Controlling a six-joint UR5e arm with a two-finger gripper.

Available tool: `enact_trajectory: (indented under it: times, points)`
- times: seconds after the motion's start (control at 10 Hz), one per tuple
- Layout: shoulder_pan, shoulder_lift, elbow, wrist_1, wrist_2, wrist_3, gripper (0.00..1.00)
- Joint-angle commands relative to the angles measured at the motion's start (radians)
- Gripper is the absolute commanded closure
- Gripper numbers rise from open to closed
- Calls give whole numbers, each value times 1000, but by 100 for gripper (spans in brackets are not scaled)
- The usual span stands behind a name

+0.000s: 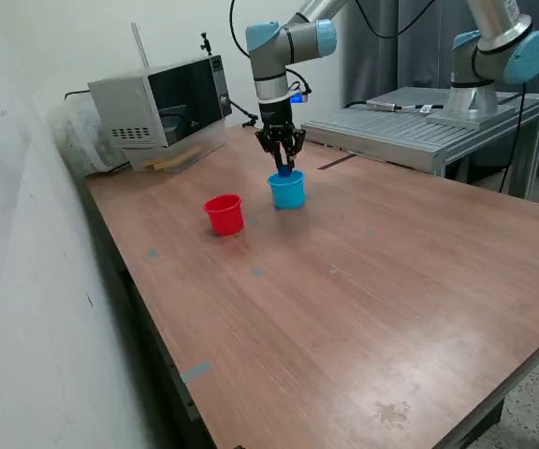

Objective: Place red objects in the red bin, and blue objects in the blue bin.

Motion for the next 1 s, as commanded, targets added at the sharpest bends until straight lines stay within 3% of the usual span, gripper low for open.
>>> enact_trajectory:
  times: [0.0,0.4,0.6,0.7,0.8,0.9]
  points:
    - [-9,6,-3,-3,-11,-8,0]
    - [15,-38,8,14,-27,11,0]
    - [58,-180,92,47,-65,14,0]
    - [60,-275,135,89,-66,15,0]
    - [71,-344,140,168,-66,58,0]
    - [106,-383,134,240,-66,163,0]
